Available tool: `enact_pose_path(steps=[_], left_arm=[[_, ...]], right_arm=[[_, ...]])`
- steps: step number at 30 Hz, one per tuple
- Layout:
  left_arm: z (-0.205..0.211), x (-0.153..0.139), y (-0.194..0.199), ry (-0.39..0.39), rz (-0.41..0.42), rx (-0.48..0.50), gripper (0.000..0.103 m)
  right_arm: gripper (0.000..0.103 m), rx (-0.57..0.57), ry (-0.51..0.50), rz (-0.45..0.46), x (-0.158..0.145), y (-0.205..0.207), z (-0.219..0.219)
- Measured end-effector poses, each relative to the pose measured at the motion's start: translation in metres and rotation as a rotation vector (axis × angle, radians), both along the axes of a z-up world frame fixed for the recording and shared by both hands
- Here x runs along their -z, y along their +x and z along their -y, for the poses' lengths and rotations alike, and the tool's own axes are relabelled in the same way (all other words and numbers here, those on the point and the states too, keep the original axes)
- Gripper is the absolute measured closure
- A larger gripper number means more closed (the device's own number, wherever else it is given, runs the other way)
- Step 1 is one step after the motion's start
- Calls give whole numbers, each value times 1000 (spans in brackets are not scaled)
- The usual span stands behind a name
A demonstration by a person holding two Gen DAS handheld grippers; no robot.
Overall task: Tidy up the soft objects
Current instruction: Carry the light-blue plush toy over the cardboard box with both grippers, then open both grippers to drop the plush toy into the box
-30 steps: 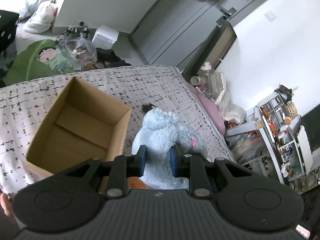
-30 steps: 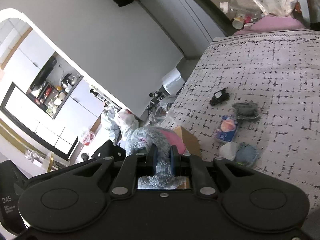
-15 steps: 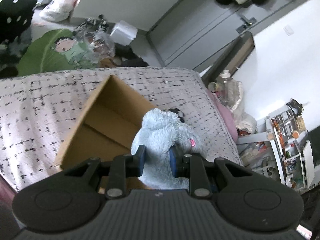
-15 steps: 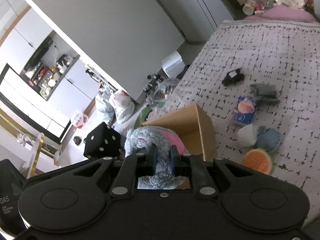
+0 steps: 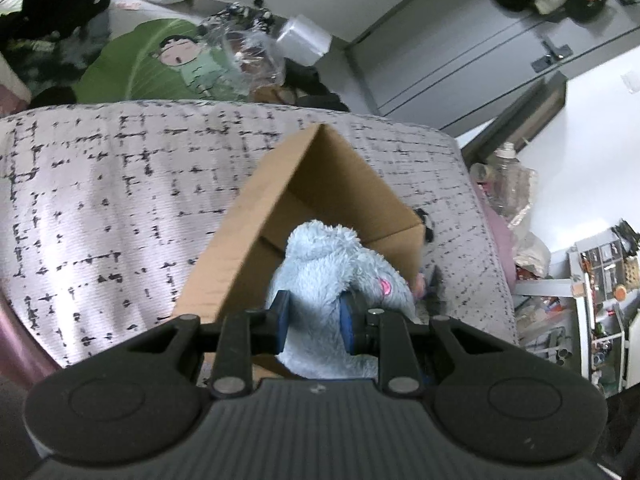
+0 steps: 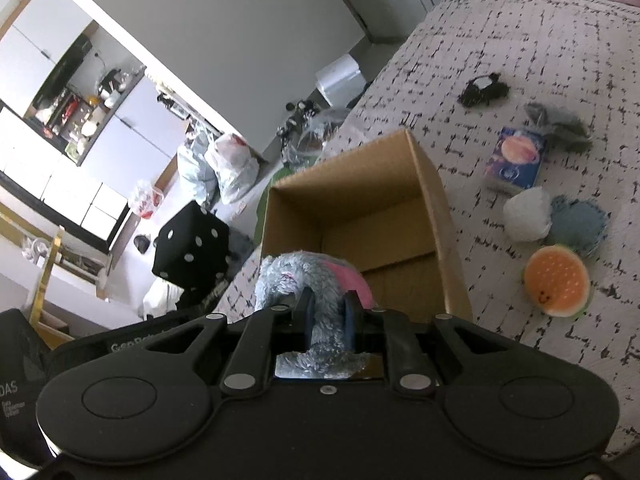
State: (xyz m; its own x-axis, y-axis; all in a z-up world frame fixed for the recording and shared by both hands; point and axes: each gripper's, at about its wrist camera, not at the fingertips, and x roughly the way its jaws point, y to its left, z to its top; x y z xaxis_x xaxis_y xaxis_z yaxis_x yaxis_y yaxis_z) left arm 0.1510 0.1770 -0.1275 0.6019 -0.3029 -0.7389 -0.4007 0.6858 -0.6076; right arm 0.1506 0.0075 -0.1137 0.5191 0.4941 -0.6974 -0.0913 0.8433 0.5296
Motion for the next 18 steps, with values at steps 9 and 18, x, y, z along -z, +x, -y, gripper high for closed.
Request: enact_pose_path(steps=[9,18], left_arm=[[5,-12,-3,21,-7,-14,64],[22,-45,-17,117,28,-73,27]], right_arm=[[48,16,0,22,-10,-7,10],[26,79,-12,92,-41,-22,45]])
